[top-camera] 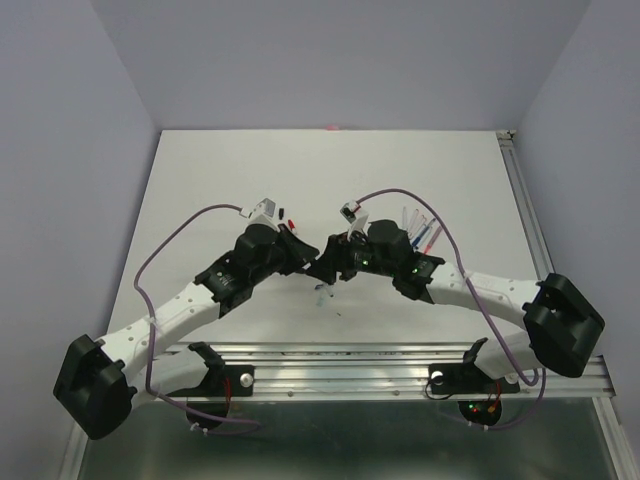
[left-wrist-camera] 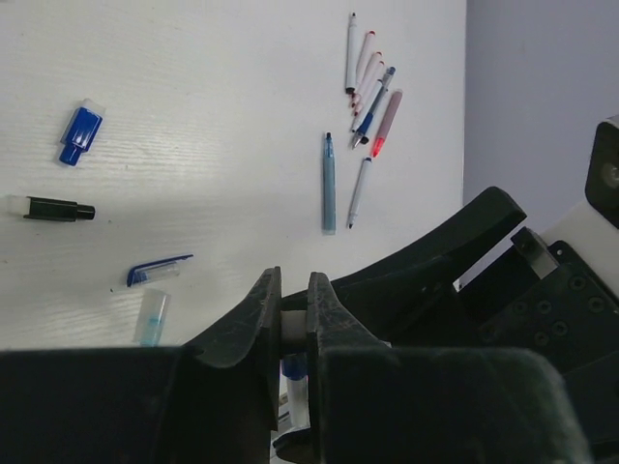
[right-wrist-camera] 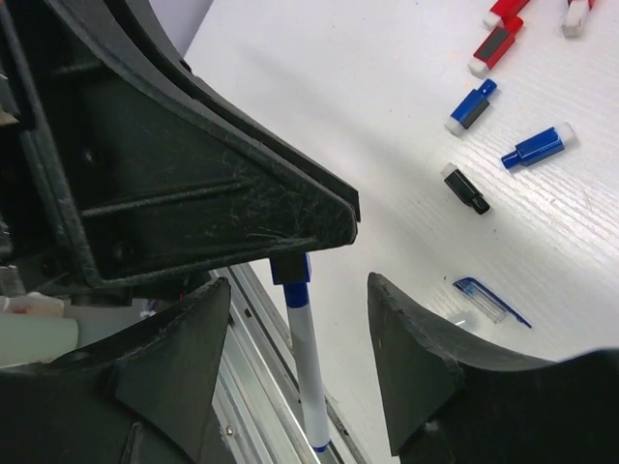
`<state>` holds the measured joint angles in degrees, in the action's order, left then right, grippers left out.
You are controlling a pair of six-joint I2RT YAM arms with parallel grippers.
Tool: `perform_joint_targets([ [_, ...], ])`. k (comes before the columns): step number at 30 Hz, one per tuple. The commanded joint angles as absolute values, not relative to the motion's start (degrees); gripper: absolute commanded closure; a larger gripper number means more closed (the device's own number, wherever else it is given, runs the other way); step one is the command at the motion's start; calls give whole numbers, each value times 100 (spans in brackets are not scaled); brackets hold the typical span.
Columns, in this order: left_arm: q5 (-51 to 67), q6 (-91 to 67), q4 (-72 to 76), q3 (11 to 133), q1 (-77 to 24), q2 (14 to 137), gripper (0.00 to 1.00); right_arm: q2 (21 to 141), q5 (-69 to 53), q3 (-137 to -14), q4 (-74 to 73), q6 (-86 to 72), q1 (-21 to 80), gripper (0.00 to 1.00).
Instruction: Open the pen caps
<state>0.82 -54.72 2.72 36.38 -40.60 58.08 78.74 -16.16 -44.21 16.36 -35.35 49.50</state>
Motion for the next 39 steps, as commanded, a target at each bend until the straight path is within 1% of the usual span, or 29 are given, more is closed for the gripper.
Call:
perform_joint_targets([
  [1,-132,-5493,343,3964,-4096,5730,100,8007,-1749,-4359,1714,-3428,5071,41],
  [2,-141,-5493,334,4007,-4096,5765,100,8024,-1706,-4351,1688,-3419,5097,45],
  [3,-158,-5502,334,4017,-4096,5766,100,8033,-1670,-4351,1661,-3402,5098,61],
  [4,-193,-5519,325,4025,-4096,5783,100,8033,-1661,-4351,1644,-3384,5106,69],
  [5,-263,-5537,325,4051,-4096,5775,100,8033,-1644,-4342,1626,-3349,5150,73],
  [6,-307,-5546,325,4078,-4096,5766,100,8016,-1670,-4324,1582,-3323,5176,84],
  [9,-701,-5502,325,4236,-4070,5748,100,7911,-1556,-4175,1486,-3340,5326,99],
  [12,-922,-5450,246,4569,-3894,5801,100,7779,-1364,-3799,1581,-3462,5589,99],
  [13,-984,-5397,220,4683,-3667,5818,100,7735,-1397,-3649,1652,-3480,5686,99],
  [16,-1290,-5151,106,5184,-3254,5984,100,7603,-1336,-3183,1872,-3700,6160,99],
  [18,-1441,-5002,9,5597,-3016,6090,100,7567,-1048,-3050,1846,-3805,6634,99],
  [19,-1476,-5001,-191,5720,-2910,6187,100,7559,-968,-3006,1785,-3788,6905,99],
  [20,-1416,-5001,-237,5870,-2631,6222,100,7541,-845,-2988,1723,-3884,7013,99],
  [22,-1170,-4905,-220,5897,-2427,6231,100,7471,-607,-2875,1661,-4025,7084,99],
  [23,-1134,-4869,-237,5880,-2313,6240,100,7418,-450,-2874,1618,-4138,7075,99],
  [26,-1020,-4808,-492,5723,-2303,6240,100,7234,717,-3154,829,-4245,7066,99],
  [28,-766,-4712,-693,5573,-2303,6319,100,7155,1490,-3400,46,-4245,6988,99],
  [30,-450,-4624,-869,5302,-2303,6433,100,7076,1905,-3620,-524,-4289,6611,99],
  [33,-194,-4570,-932,4792,-2329,6521,100,7066,2276,-3691,-825,-4158,5856,98],
  [34,-132,-4605,-949,4520,-2381,6582,100,7153,2268,-3726,-887,-4079,5392,97],
  [37,-35,-4588,-975,4211,-2513,6679,100,7382,2416,-3936,-1081,-3850,4906,96],
  [39,-184,-4562,-1080,4035,-2680,6724,100,7671,2662,-4147,-1195,-3728,4711,94],
])
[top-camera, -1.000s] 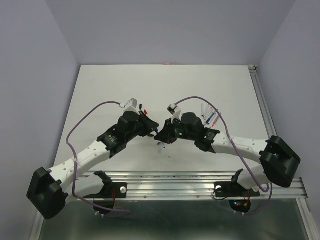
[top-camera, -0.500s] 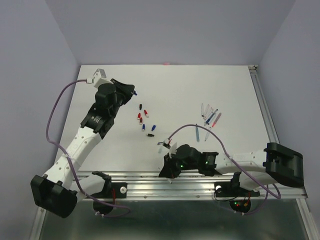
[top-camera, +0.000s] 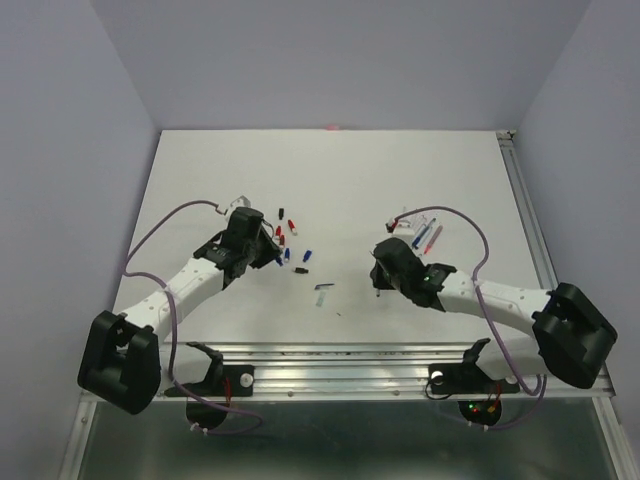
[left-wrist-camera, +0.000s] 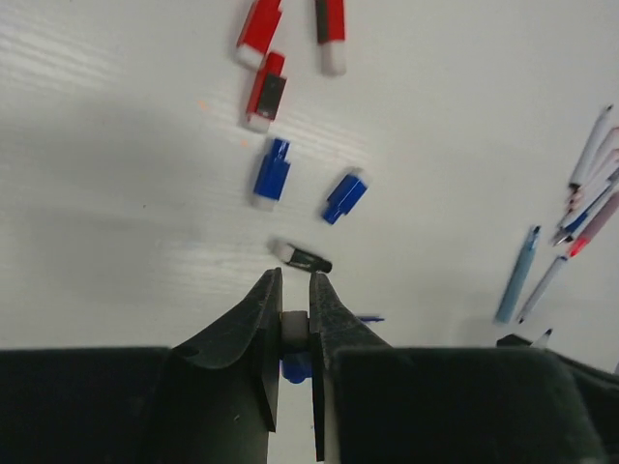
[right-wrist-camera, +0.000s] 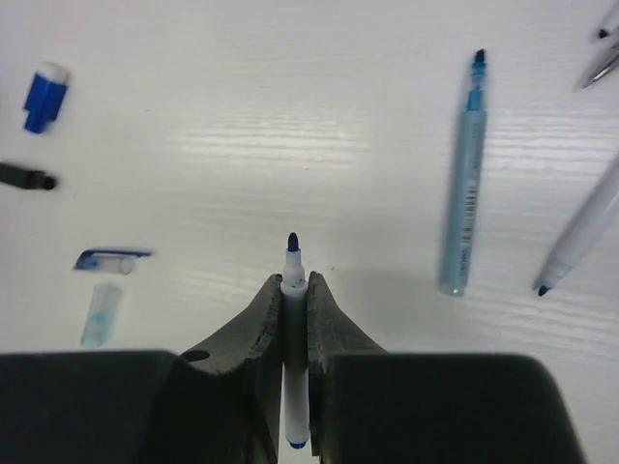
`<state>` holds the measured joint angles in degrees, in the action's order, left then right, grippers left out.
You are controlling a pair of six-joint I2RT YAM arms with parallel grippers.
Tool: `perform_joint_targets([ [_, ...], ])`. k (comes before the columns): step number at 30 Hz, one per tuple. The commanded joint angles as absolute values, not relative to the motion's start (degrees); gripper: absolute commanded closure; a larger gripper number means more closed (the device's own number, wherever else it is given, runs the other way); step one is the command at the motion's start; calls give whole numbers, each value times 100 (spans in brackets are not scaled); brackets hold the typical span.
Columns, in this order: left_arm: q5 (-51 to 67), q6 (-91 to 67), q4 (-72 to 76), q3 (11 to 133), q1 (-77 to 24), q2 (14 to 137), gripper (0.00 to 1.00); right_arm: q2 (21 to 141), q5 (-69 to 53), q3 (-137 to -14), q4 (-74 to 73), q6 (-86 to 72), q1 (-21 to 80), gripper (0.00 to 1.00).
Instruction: Open the pen caps
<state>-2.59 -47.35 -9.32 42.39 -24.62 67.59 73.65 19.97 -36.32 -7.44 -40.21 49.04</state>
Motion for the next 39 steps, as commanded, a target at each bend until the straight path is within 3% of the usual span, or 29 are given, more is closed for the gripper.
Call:
perform_joint_targets([
  [1,-237,-4570,-1116,3921,-2759,6724,100,7795,2750,-4209,-1221,-3683,4615,93],
  [11,-457,-4597,-1266,3612,-2918,7066,97,8947,2953,-4755,-1318,-3515,4087,85],
  [14,-466,-4597,-1248,3647,-2971,7294,94,9053,2944,-4825,-1327,-3516,4069,79],
  [17,-457,-4571,-1213,3726,-3014,7505,94,9044,2997,-4878,-1371,-3594,4061,63],
  [23,-448,-4544,-1195,3823,-3059,7778,75,8640,2866,-5062,-1573,-3595,4061,36],
  [24,-431,-4544,-1195,3858,-3050,7804,67,8431,2804,-5097,-1660,-3603,4061,31],
  [29,-361,-4527,-1134,3946,-3094,7954,64,7701,2611,-5036,-1714,-3612,4061,22],
  [35,-229,-4395,-1213,4113,-3094,7797,52,6857,2426,-4720,-1749,-3744,4061,11],
  [37,-333,-4395,-1352,4271,-3094,7595,46,6611,2426,-4597,-1749,-3771,4061,0],
  [39,-491,-4430,-1529,4385,-3103,7445,35,6461,2470,-4526,-1749,-3797,4061,0],
])
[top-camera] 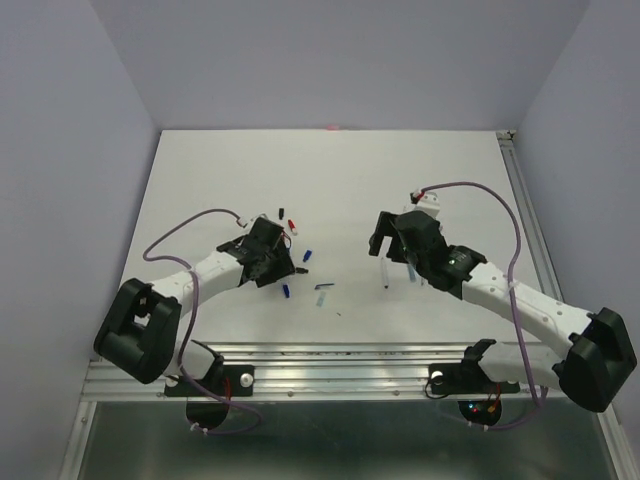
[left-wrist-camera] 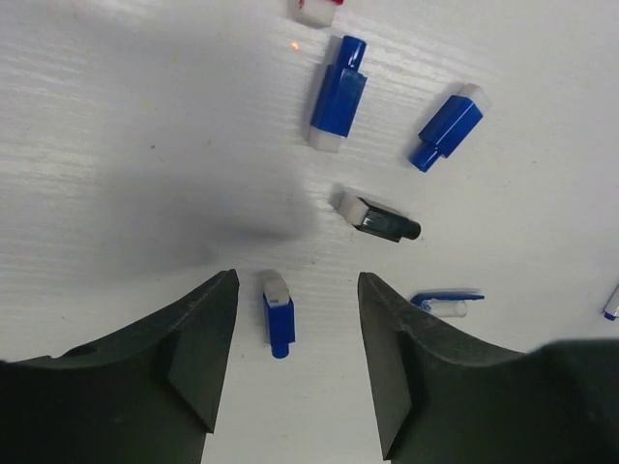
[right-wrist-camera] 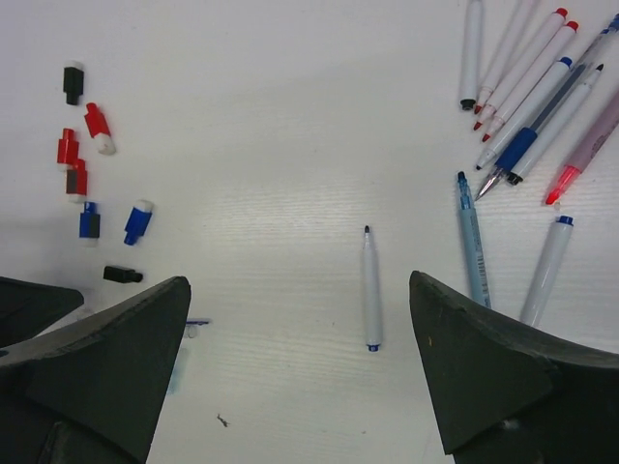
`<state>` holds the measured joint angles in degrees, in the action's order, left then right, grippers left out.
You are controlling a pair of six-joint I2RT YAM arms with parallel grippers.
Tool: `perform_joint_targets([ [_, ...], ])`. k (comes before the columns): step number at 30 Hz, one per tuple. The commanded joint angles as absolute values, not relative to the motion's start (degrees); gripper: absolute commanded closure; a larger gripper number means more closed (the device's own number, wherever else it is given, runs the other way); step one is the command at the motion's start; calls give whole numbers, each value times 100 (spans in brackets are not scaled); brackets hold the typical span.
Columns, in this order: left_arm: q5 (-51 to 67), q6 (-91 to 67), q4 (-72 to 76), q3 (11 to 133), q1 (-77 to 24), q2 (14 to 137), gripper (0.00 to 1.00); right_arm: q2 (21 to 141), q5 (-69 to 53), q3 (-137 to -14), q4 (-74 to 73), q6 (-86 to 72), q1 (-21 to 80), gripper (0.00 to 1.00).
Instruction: Open the pen caps
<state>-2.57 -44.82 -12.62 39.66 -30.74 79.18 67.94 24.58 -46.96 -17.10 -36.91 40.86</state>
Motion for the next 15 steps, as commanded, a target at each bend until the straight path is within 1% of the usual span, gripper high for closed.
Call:
perform_joint_targets([
  [1,-649,-4438,-1703,4455,-3103,7366,31,6408,2583,-4457,-1766,-3849,4061,0],
  [3,-834,-4517,-1881,4666,-3103,7102,1,6206,2716,-4395,-1775,-3946,4061,0],
  [7,-1422,-4692,-2476,5070,-3094,6663,1,5837,3145,-4272,-1845,-4148,4061,0],
  [9,-2071,-4868,-2749,5282,-3103,6356,1,5653,3487,-4228,-2038,-4349,4061,0],
  [15,-3031,-5326,-2848,5230,-3103,5196,1,5318,4209,-4079,-2539,-4964,4061,0],
])
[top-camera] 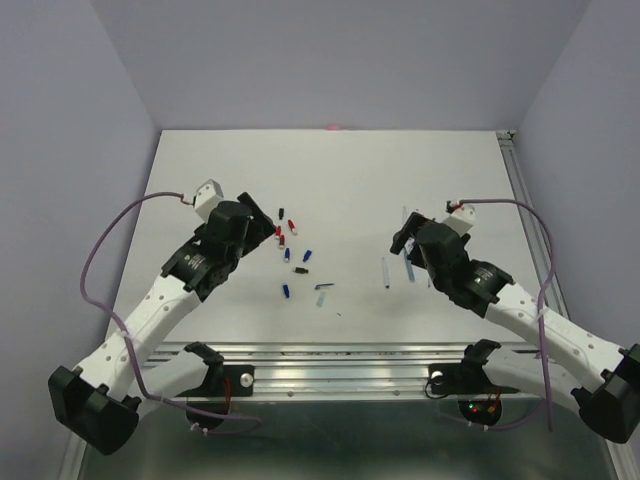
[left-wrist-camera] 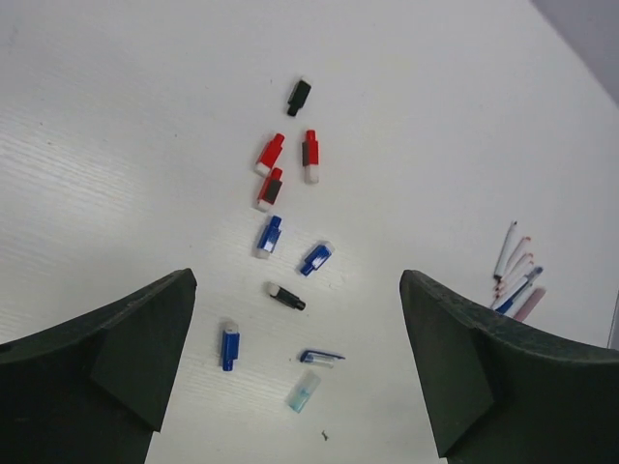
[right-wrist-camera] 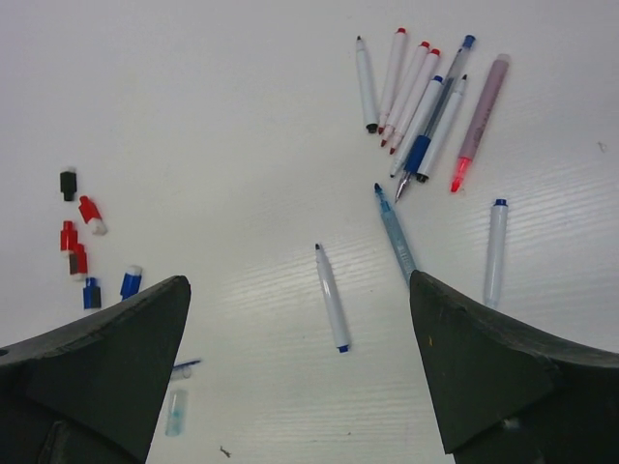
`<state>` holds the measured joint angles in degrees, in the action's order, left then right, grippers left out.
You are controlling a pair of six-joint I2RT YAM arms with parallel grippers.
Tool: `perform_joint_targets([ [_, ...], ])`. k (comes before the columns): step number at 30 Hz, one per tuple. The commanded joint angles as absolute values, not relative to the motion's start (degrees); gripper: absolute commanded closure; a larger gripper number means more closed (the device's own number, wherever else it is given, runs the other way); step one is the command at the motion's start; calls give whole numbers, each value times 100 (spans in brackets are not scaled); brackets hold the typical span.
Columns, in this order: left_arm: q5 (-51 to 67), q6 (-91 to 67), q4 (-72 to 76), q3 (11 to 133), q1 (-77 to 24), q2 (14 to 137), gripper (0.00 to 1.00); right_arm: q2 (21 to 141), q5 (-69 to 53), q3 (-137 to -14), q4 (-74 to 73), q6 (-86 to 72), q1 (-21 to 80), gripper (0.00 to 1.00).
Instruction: Open the pen caps
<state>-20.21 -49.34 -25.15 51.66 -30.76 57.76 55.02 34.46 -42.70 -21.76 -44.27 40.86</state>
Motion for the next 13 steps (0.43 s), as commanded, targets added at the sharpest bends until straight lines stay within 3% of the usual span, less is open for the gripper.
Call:
perform_joint_targets([
  [1,-3084,-5344,-2726,5177,-3094,5073,1,5291,4332,-4061,-2575,-5035,4061,0],
  [13,-2936,-5203,-2637,5124,-3103,5150,1,4694,4324,-3718,-2329,-4887,4061,0],
])
